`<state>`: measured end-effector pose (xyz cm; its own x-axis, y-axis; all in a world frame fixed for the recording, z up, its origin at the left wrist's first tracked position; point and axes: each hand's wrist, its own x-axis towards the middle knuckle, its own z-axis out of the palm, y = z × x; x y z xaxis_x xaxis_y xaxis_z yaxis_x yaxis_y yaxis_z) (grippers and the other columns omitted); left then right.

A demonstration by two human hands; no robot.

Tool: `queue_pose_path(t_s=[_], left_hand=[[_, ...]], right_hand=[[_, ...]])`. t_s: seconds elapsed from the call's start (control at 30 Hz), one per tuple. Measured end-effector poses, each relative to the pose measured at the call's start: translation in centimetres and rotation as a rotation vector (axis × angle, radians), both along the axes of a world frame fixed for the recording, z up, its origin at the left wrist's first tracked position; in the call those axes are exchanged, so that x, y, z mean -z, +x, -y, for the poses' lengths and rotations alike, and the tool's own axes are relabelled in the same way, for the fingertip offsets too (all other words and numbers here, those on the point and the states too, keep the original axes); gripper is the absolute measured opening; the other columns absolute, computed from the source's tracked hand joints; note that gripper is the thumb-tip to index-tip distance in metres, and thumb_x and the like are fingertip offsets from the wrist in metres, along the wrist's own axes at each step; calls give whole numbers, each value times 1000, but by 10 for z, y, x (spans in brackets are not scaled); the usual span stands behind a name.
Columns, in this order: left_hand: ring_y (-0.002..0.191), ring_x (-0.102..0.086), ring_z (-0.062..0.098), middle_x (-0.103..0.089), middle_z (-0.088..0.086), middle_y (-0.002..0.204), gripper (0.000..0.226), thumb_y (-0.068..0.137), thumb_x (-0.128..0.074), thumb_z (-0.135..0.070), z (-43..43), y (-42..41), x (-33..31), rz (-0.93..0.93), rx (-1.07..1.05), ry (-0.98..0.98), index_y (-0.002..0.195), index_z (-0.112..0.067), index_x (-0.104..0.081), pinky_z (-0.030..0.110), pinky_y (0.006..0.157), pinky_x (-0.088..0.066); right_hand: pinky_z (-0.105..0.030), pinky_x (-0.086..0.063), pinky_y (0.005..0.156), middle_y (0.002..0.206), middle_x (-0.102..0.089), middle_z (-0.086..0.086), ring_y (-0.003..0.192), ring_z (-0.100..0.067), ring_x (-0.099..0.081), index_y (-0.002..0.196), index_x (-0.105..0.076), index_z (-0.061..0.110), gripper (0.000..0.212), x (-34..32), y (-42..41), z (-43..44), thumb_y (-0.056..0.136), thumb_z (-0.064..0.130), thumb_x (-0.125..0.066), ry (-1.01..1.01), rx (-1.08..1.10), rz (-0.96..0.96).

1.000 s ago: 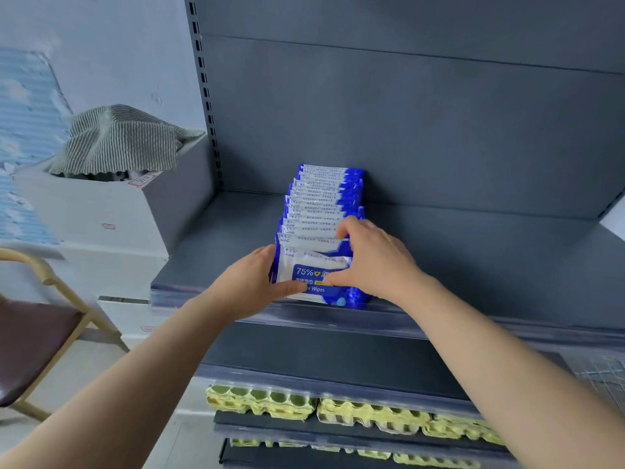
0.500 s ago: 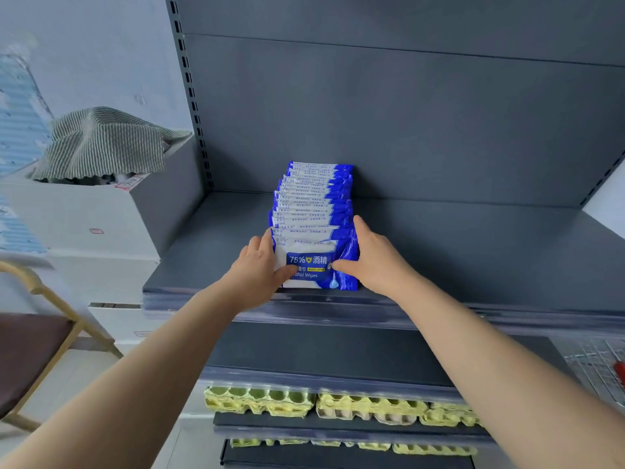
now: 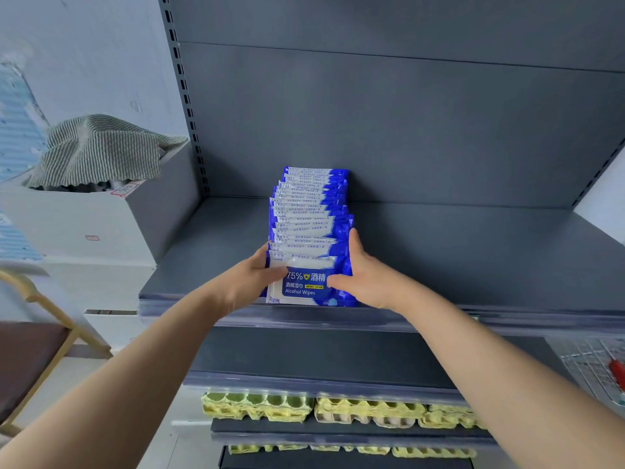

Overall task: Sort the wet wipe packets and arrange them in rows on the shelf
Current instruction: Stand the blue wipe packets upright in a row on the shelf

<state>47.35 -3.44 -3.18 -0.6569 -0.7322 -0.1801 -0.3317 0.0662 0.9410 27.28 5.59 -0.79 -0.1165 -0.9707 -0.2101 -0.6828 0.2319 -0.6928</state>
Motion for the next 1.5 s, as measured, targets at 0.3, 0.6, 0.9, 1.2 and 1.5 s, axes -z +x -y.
queue_pose_path(t_s=[0.3, 0.6, 0.9, 1.2, 1.5], left_hand=[[97, -69, 17, -65, -1, 121, 47, 96, -44, -43, 10, -14, -7, -119, -114, 57, 137, -22, -36, 43, 93, -52], [130, -39, 18, -31, 1, 153, 66, 98, -37, -50, 66, -37, -39, 79, -342, -134, 149, -9, -24, 33, 106, -30], [88, -57, 20, -62, 4, 95, 45, 86, -43, -51, 115, -56, -37, 71, -306, -112, 98, -10, -57, 35, 83, -44], [102, -66, 27, -68, 10, 113, 31, 98, -43, -29, 137, -87, -36, 7, -282, 113, 119, -10, -56, 46, 95, -50], [76, -55, 22, -60, 2, 84, 43, 90, -39, -50, 134, -69, -40, 322, -292, -324, 90, -8, -51, 31, 71, -45]], right_hand=[[-30, -39, 102, 153, -26, 6, 134, -17, -38, 153, 7, 24, 85, -7, -7, 17, 86, 16, -46, -13, 75, 144], [-30, -17, 113, 161, -12, 1, 146, -14, -17, 154, 1, 14, 72, -27, -36, 53, 97, 31, -39, -97, 207, 171], [-41, -33, 110, 144, -43, 0, 129, -21, -45, 149, -15, 16, 79, -20, -56, 115, 83, 48, -45, -40, 205, 240], [-45, -39, 108, 146, -43, -3, 125, -23, -49, 151, -5, 25, 81, -7, -75, 185, 83, 42, -46, -17, 206, 422], [-37, -49, 90, 124, -58, -6, 106, -24, -59, 124, -43, 13, 34, -31, -64, 155, 96, 32, -44, -179, 192, -41]])
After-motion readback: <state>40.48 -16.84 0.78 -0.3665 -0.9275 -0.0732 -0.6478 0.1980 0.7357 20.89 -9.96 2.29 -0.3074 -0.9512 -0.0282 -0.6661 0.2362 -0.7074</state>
